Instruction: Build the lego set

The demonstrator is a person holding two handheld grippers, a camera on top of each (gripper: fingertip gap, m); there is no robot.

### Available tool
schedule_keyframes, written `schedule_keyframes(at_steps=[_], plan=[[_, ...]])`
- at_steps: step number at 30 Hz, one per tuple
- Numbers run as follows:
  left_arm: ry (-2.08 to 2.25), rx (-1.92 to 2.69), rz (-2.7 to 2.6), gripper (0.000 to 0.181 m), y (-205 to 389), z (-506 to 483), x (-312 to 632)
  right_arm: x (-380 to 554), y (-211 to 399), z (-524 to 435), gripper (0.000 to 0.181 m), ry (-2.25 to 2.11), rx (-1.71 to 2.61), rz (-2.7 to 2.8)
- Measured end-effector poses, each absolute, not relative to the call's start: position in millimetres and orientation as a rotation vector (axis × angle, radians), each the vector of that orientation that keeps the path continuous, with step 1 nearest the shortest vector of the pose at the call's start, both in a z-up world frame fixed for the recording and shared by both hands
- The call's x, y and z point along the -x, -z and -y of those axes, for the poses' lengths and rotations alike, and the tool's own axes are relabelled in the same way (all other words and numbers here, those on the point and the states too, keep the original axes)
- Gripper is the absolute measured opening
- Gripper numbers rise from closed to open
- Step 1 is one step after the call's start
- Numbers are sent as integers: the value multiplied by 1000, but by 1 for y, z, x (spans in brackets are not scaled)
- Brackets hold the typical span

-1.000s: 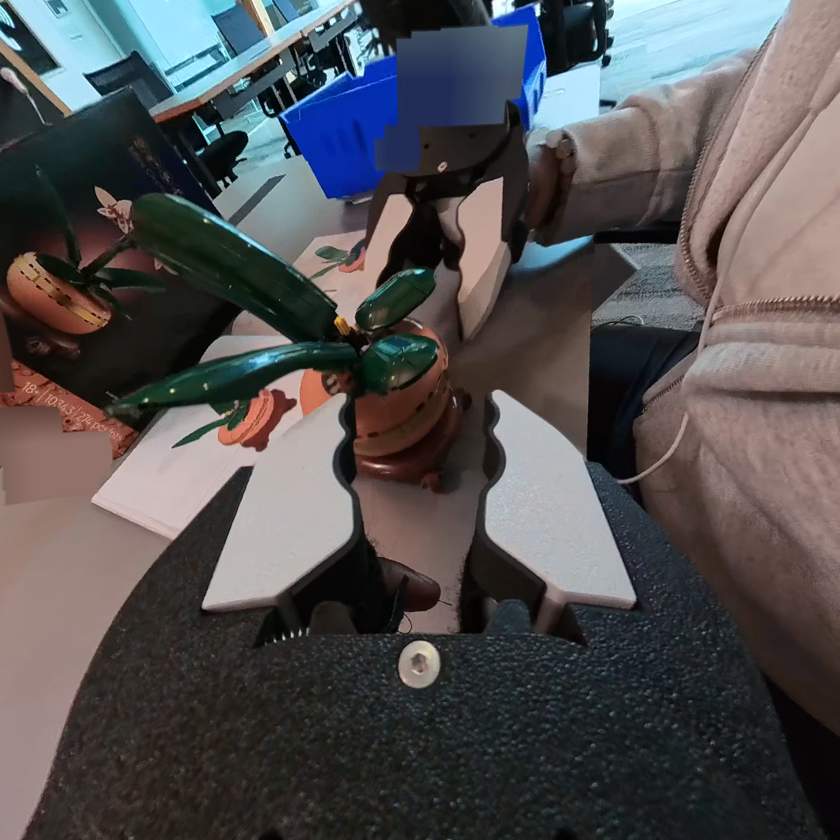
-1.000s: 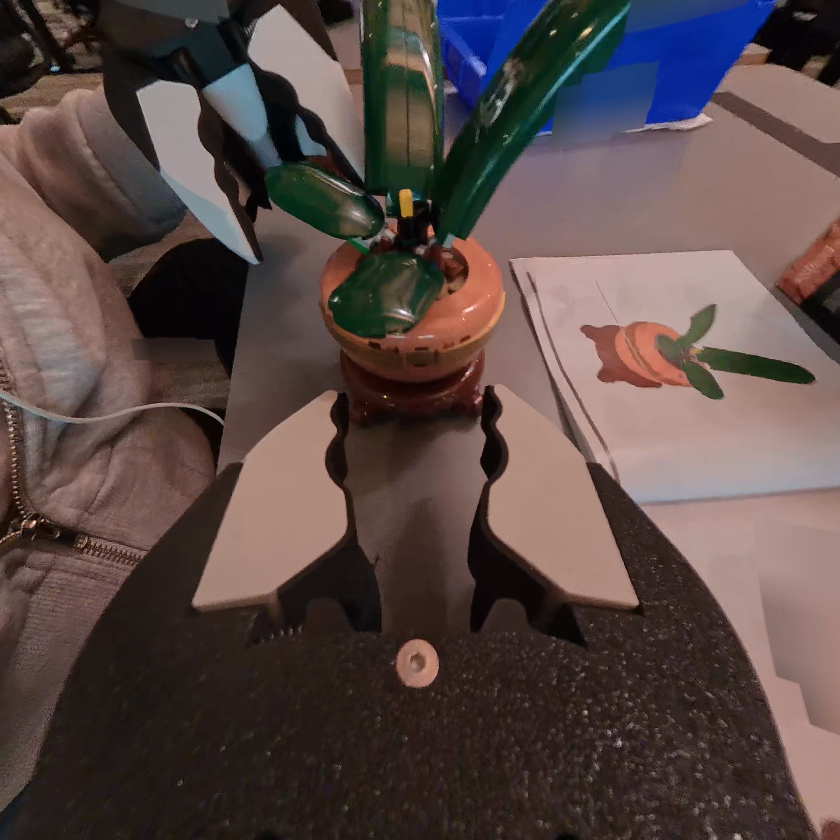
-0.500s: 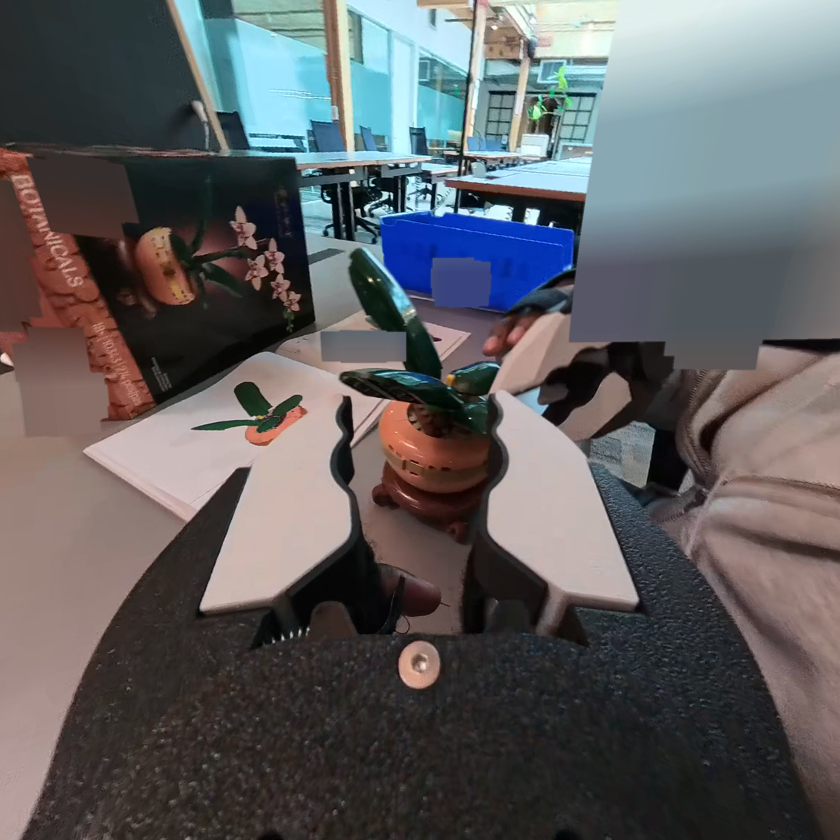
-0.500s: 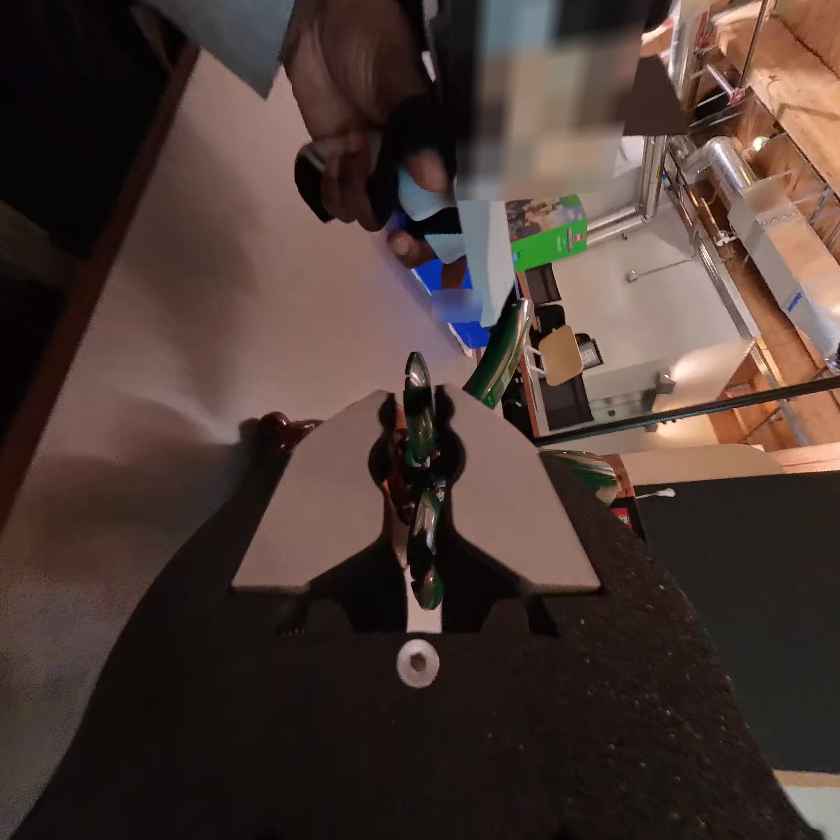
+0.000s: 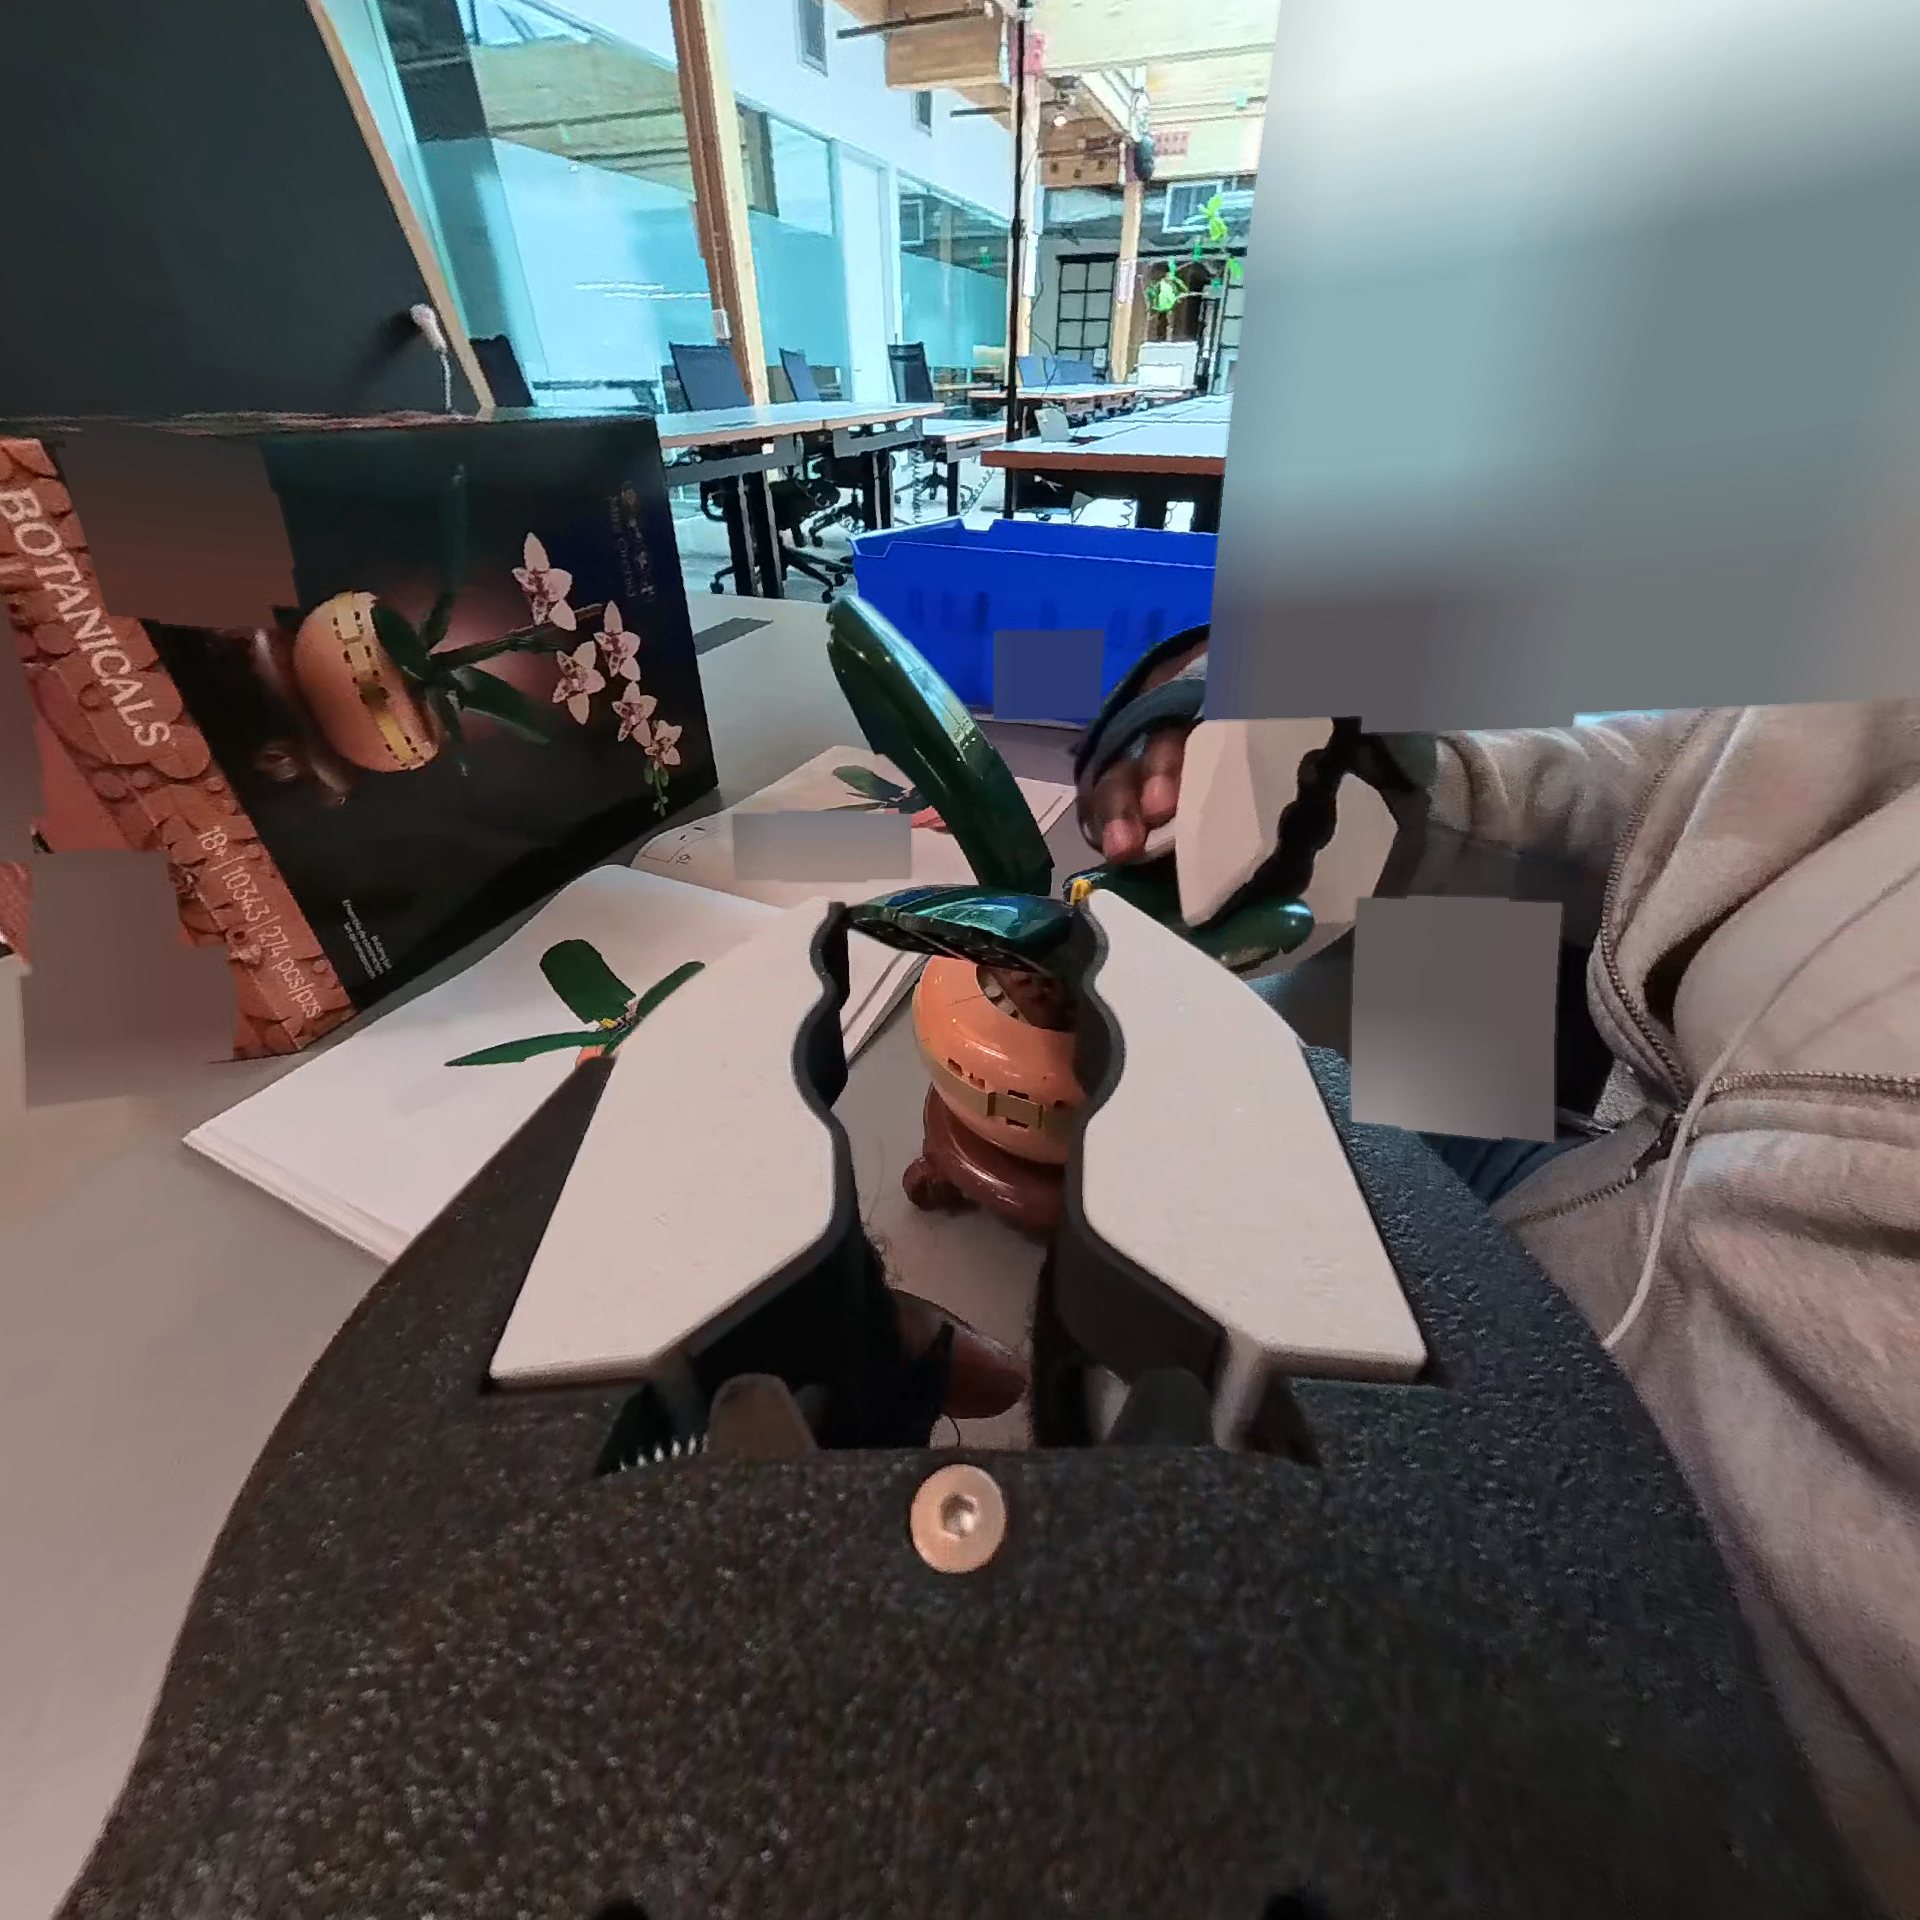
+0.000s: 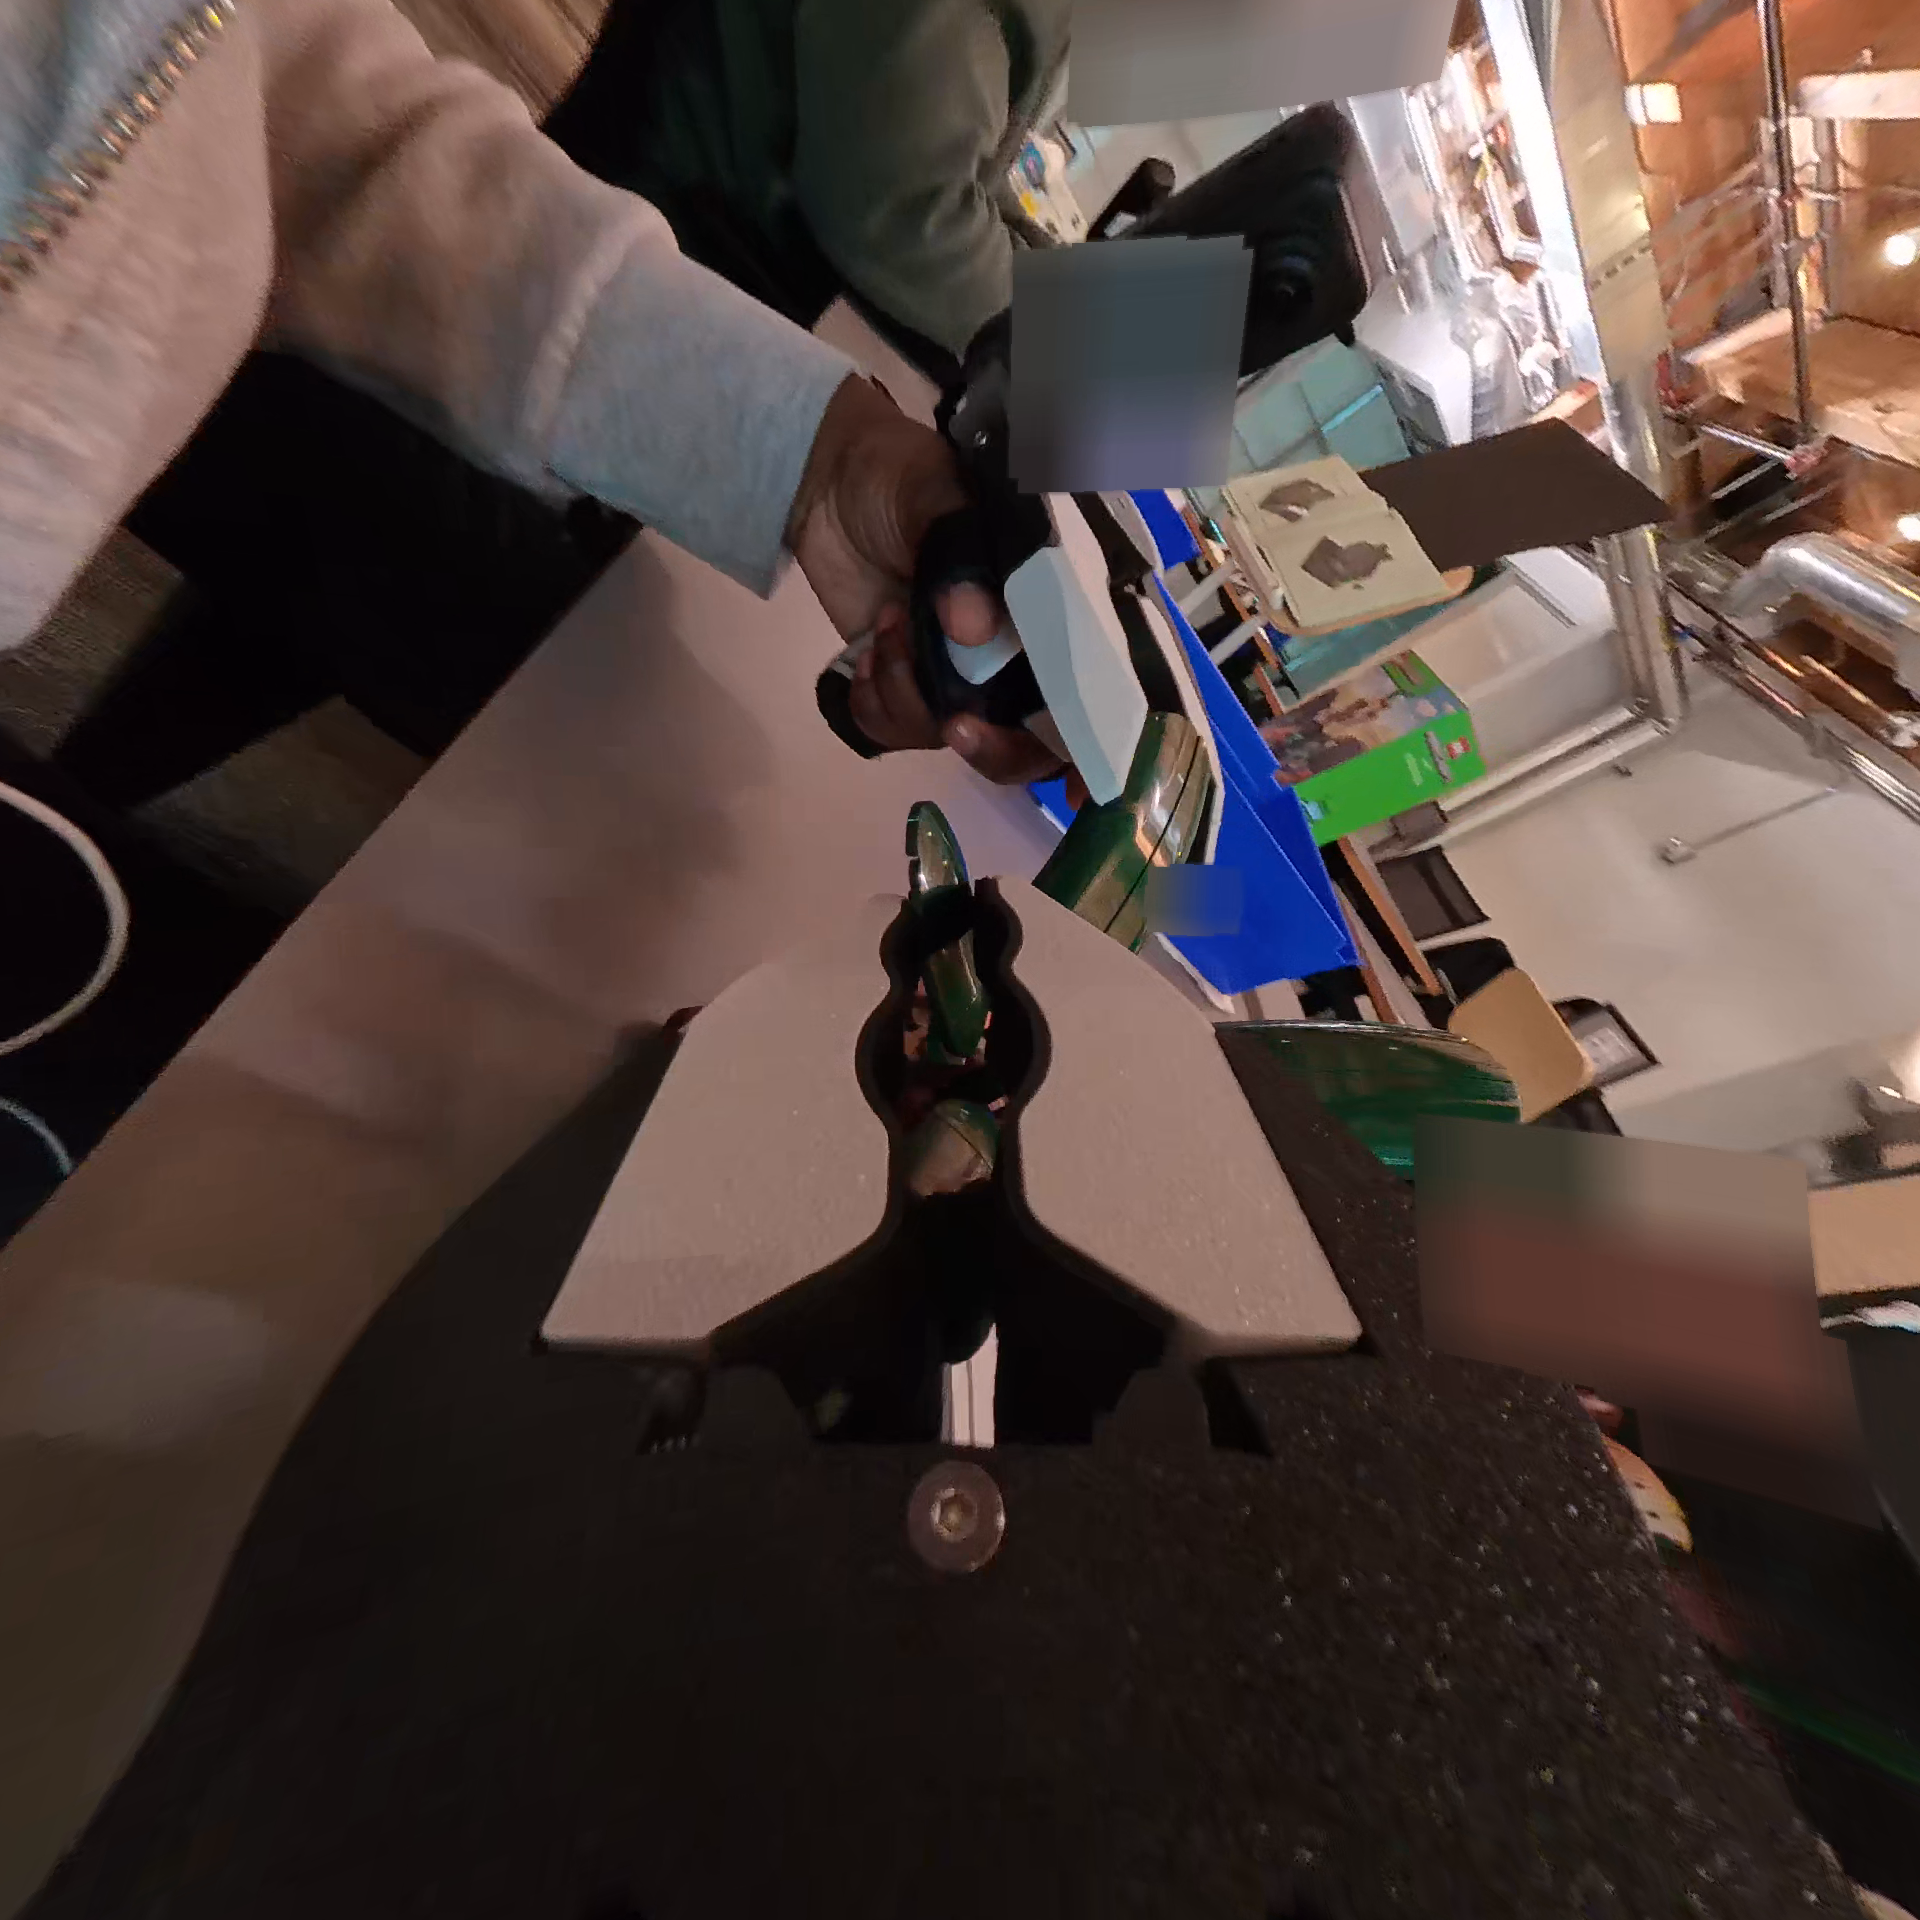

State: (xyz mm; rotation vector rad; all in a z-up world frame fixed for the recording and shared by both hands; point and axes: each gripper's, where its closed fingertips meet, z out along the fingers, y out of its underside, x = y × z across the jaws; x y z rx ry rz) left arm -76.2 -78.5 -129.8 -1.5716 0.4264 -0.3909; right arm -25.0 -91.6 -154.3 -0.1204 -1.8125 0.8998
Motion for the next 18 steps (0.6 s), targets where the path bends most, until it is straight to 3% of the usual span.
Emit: schedule_keyframes(at_steps=[18], plan=[[517,1435,-660,35,125,86,70,17,154,91,17,-1030,37,1858]])
